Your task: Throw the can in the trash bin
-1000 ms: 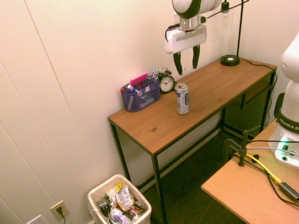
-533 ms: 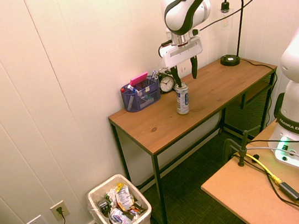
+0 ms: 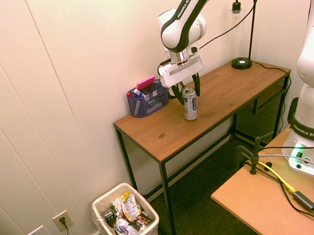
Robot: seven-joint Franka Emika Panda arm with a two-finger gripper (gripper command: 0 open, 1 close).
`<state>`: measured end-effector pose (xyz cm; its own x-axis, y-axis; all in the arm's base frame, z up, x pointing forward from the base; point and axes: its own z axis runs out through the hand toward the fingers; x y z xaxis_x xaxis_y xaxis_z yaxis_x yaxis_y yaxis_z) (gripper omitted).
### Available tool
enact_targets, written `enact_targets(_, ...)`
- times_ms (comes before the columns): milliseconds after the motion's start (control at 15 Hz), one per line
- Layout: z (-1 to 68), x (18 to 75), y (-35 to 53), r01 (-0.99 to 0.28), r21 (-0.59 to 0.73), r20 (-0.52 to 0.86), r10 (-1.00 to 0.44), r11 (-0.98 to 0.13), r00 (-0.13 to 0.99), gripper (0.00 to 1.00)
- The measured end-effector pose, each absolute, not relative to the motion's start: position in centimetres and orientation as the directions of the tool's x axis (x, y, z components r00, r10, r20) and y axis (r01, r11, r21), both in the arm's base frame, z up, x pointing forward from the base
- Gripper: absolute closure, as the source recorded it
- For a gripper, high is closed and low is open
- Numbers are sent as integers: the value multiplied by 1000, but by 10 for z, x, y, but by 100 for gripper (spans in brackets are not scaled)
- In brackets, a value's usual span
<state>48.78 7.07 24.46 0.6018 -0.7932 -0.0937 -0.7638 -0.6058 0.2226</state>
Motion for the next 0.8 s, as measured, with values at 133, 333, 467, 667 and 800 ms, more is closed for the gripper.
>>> enact_targets(133, 243, 493, 69, -768, 223, -92, -797, -600, 596, 0)
enact_targets(333, 239, 495, 67, -771, 229, -93, -802, -594, 590, 100)
enact_targets(467, 235, 497, 65, -772, 234, -95, -804, -591, 586, 100)
enact_targets(667, 228, 498, 67, -771, 241, -105, -805, -590, 584, 100)
enact_targets(800, 227, 501, 70, -772, 239, -110, -806, -589, 581, 100)
